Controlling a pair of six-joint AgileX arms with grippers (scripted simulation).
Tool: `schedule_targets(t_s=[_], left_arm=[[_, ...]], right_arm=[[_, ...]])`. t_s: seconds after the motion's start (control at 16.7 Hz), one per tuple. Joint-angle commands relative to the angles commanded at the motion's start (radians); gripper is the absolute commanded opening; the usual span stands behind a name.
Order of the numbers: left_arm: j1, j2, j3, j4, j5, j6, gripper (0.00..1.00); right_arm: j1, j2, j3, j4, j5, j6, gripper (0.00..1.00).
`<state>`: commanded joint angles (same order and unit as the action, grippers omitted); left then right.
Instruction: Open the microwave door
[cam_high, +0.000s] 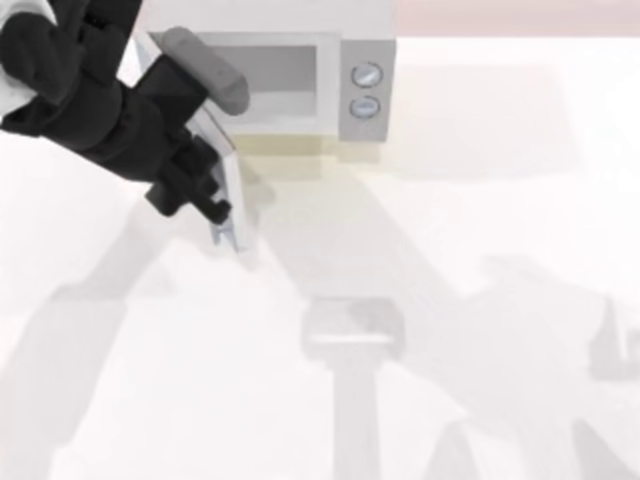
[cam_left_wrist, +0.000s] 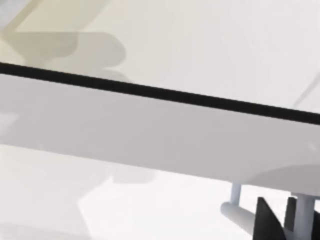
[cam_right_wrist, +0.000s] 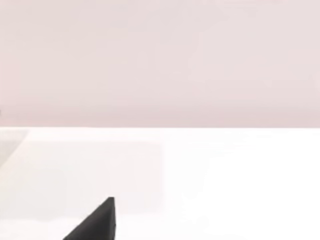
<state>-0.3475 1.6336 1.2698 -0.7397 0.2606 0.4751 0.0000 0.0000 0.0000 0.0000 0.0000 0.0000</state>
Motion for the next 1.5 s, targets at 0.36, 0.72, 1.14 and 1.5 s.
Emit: schedule_targets(t_s=[0.36,0.72,1.14,1.5], left_arm=[[0.000,0.000,0.000,0.000,0.000,0.000,0.00],[0.030,-0.003,0.000,-0.028,0.039,0.082,0.00],[0.080,-0.011,-0.005,-0.064,0.087,0.193,0.00],[0.080,-0.011,-0.005,-0.064,0.087,0.193,0.00]], right_arm=[[0.000,0.000,0.000,0.000,0.000,0.000,1.00],[0.000,0.000,0.000,0.000,0.000,0.000,1.00],[0.000,0.000,0.000,0.000,0.000,0.000,1.00],[0.000,0.000,0.000,0.000,0.000,0.000,1.00]])
